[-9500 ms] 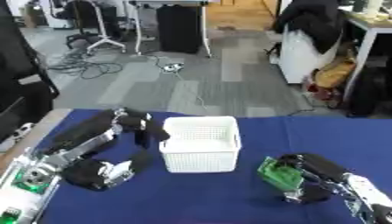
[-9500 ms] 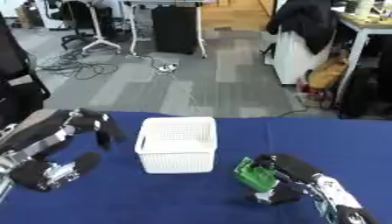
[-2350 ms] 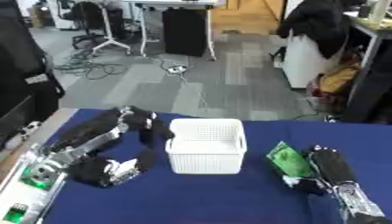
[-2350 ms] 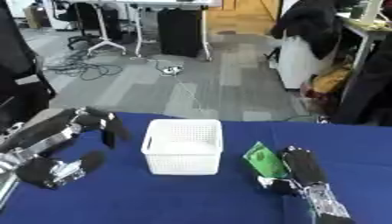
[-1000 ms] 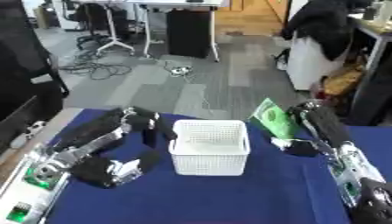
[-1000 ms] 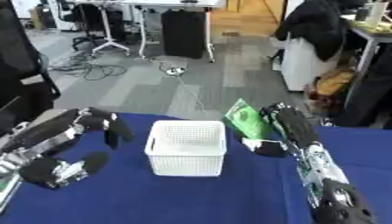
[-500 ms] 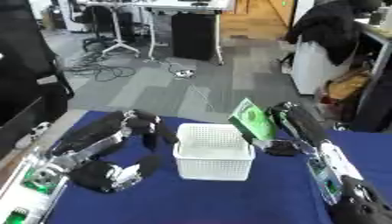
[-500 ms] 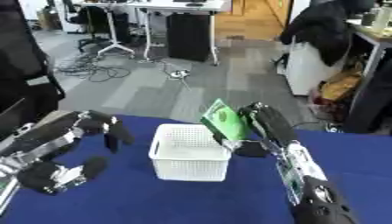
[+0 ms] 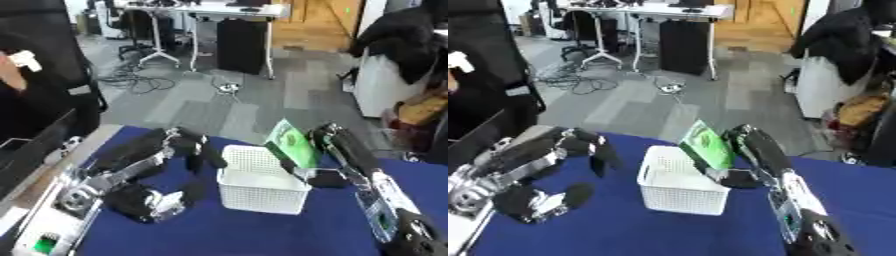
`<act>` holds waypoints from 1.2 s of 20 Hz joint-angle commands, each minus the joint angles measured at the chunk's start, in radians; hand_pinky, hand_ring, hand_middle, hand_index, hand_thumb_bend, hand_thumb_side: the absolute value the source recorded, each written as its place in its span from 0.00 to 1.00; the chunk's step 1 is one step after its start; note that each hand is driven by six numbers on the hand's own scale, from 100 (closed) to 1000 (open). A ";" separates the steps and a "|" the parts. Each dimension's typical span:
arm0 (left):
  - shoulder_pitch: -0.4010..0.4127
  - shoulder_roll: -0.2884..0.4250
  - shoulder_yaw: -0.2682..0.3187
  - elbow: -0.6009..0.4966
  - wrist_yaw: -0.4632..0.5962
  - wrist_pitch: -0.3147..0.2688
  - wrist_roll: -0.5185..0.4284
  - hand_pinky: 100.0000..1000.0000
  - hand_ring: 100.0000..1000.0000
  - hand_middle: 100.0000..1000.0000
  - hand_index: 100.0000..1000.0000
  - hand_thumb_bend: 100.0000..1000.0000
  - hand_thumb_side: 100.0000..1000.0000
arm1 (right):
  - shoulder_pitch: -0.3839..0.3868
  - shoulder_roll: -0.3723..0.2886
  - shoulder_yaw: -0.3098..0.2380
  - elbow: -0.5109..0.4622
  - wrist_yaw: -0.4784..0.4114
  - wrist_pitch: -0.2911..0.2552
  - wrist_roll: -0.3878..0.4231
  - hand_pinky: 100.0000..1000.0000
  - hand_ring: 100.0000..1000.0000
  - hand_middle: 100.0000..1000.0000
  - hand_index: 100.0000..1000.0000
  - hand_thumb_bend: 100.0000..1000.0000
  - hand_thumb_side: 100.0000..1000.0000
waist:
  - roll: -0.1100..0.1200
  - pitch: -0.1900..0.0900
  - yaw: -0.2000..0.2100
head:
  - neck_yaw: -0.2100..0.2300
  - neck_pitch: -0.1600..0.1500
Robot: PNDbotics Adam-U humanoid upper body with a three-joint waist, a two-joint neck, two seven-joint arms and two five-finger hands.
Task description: Pick up objects on the table and place them in the box.
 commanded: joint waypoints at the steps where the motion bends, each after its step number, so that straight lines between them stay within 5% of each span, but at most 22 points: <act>1: -0.022 0.002 0.000 -0.021 0.008 0.000 -0.005 0.35 0.42 0.54 0.73 0.03 1.00 | -0.042 -0.017 -0.013 0.024 0.012 -0.023 -0.028 0.00 0.02 0.00 0.26 0.44 0.75 | 0.003 -0.005 0.004 | 0.009 -0.013; 12: -0.033 -0.010 -0.003 -0.024 0.013 0.001 -0.011 0.35 0.42 0.54 0.73 0.03 1.00 | -0.067 -0.021 -0.032 0.081 0.070 -0.026 -0.119 0.00 0.04 0.00 0.26 0.45 0.74 | 0.003 0.003 0.015 | -0.018 -0.020; 13: -0.033 -0.010 -0.003 -0.024 0.013 0.001 -0.011 0.35 0.42 0.54 0.73 0.03 1.00 | -0.067 -0.020 -0.033 0.083 0.074 -0.024 -0.125 0.00 0.07 0.00 0.27 0.39 0.78 | 0.003 0.003 0.015 | -0.017 -0.021; 14: -0.033 -0.010 -0.004 -0.024 0.014 0.001 -0.011 0.35 0.42 0.54 0.73 0.03 1.00 | -0.066 -0.019 -0.034 0.084 0.080 -0.018 -0.129 0.00 0.15 0.12 0.37 0.40 0.89 | 0.003 0.003 0.016 | -0.017 -0.021; 15: -0.033 -0.011 -0.004 -0.024 0.014 0.001 -0.012 0.35 0.42 0.54 0.73 0.03 1.00 | -0.065 -0.017 -0.035 0.084 0.088 -0.010 -0.131 0.00 0.09 0.04 0.30 0.37 0.81 | 0.003 0.003 0.016 | -0.017 -0.021; 16: -0.033 -0.011 -0.005 -0.024 0.015 0.001 -0.013 0.35 0.42 0.54 0.73 0.03 1.00 | -0.064 -0.018 -0.038 0.084 0.099 0.007 -0.130 0.14 0.34 0.37 0.54 0.47 1.00 | 0.003 0.003 0.016 | -0.016 -0.021; 18: -0.034 -0.012 -0.006 -0.024 0.016 0.001 -0.014 0.35 0.42 0.54 0.73 0.03 1.00 | -0.066 -0.016 -0.044 0.083 0.123 0.056 -0.128 0.44 0.56 0.60 0.72 0.51 1.00 | 0.003 0.003 0.017 | -0.018 -0.020; 20: -0.034 -0.012 -0.006 -0.024 0.017 0.001 -0.015 0.35 0.42 0.54 0.73 0.03 1.00 | -0.069 -0.015 -0.046 0.082 0.138 0.091 -0.127 0.56 0.66 0.69 0.80 0.53 1.00 | 0.003 0.003 0.018 | -0.017 -0.021; 24: -0.034 -0.012 -0.006 -0.025 0.017 0.002 -0.016 0.35 0.42 0.54 0.73 0.03 1.00 | -0.073 -0.015 -0.047 0.080 0.141 0.114 -0.139 0.63 0.72 0.76 0.86 0.54 1.00 | 0.002 0.002 0.019 | -0.014 -0.020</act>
